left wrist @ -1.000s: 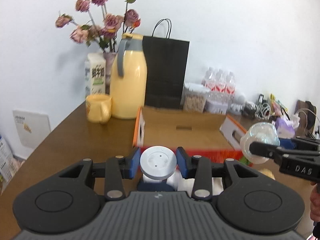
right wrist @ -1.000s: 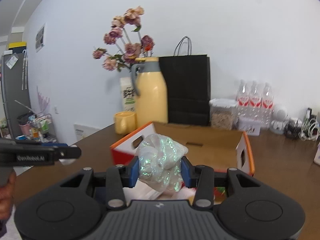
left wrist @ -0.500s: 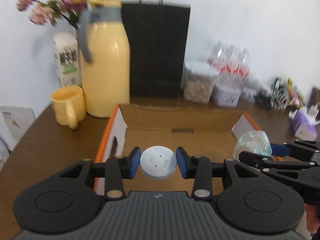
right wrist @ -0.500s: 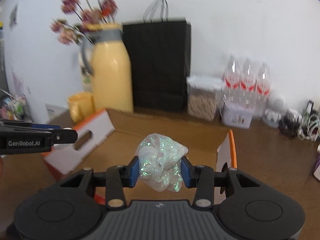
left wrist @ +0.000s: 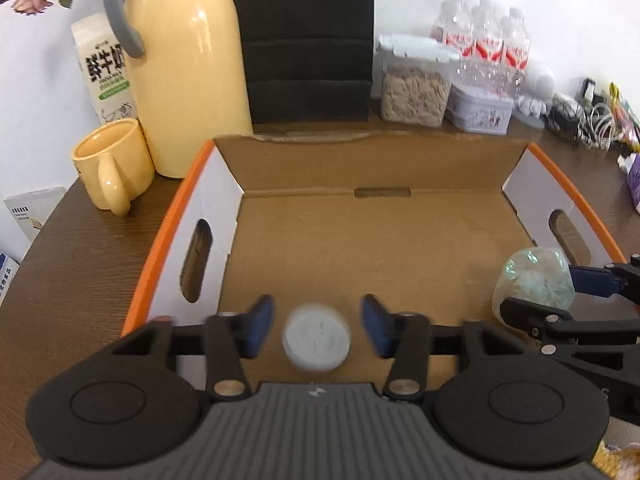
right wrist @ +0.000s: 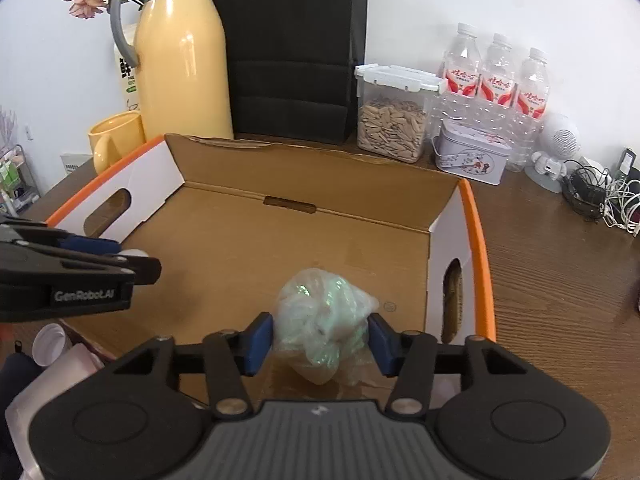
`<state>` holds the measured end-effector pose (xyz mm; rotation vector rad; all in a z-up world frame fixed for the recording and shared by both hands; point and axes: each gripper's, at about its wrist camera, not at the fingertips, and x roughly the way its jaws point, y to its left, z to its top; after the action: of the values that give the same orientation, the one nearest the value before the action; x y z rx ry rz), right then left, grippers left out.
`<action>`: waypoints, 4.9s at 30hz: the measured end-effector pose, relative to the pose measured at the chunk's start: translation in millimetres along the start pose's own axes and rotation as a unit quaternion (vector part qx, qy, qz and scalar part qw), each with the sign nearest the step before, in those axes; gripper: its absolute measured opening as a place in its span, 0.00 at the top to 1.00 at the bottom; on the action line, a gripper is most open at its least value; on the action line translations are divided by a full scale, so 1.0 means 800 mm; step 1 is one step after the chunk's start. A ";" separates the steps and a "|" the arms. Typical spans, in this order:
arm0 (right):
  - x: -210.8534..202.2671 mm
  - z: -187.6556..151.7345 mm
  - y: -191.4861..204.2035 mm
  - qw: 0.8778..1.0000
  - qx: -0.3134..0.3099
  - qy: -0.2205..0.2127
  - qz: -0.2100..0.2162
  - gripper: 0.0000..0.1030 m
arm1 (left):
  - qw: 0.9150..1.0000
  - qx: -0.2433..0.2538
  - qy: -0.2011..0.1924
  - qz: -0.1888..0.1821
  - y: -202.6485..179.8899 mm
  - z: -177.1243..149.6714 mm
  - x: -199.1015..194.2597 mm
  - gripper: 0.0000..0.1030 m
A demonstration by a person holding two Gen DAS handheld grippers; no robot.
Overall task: Organize objects
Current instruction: 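Lower the bag and cap into the cardboard box and open both grippers, then grasp the braided cable with the right gripper while the left gripper reaches the red flower, then lift the cable with the right gripper while the left gripper grasps the red flower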
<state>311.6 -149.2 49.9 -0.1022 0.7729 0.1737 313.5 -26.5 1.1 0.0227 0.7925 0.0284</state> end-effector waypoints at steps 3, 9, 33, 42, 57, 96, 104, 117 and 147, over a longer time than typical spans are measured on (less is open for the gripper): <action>-0.007 -0.003 -0.002 1.000 0.001 -0.012 -0.004 0.21 | 0.999 0.000 -0.041 0.009 0.001 -0.003 -0.015 0.00; -0.030 -0.003 0.002 0.999 -0.011 -0.044 -0.009 0.04 | 0.996 -0.006 -0.089 0.000 0.006 0.001 -0.048 0.00; -0.219 -0.096 0.008 0.986 -0.014 -0.167 -0.010 0.03 | 0.980 -0.008 -0.196 -0.012 0.055 -0.109 -0.220 0.00; -0.250 -0.185 0.012 0.989 -0.007 -0.145 -0.007 0.03 | 0.984 -0.034 -0.177 -0.007 0.080 -0.201 -0.239 0.00; -0.238 -0.275 0.049 0.996 -0.006 -0.089 0.026 0.03 | 0.990 -0.048 -0.130 -0.016 0.095 -0.270 -0.242 0.00; -0.222 -0.240 0.066 0.988 -0.034 -0.136 0.064 0.16 | 0.992 -0.060 -0.111 -0.014 0.100 -0.269 -0.233 0.00; -0.254 -0.243 0.052 0.985 -0.023 -0.158 0.059 0.16 | 0.992 -0.030 -0.120 -0.033 0.069 -0.259 -0.249 0.00; -0.303 -0.253 0.045 0.981 -0.014 -0.186 0.055 0.16 | 0.989 0.040 -0.122 -0.068 0.015 -0.260 -0.258 0.02; -0.252 -0.218 0.036 0.984 -0.014 -0.166 0.068 0.16 | 0.989 0.044 -0.116 -0.082 0.011 -0.224 -0.225 0.65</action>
<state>44.6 -171.8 66.1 -0.0448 0.4446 0.3236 59.3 -22.5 3.8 0.0437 0.5610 -0.1636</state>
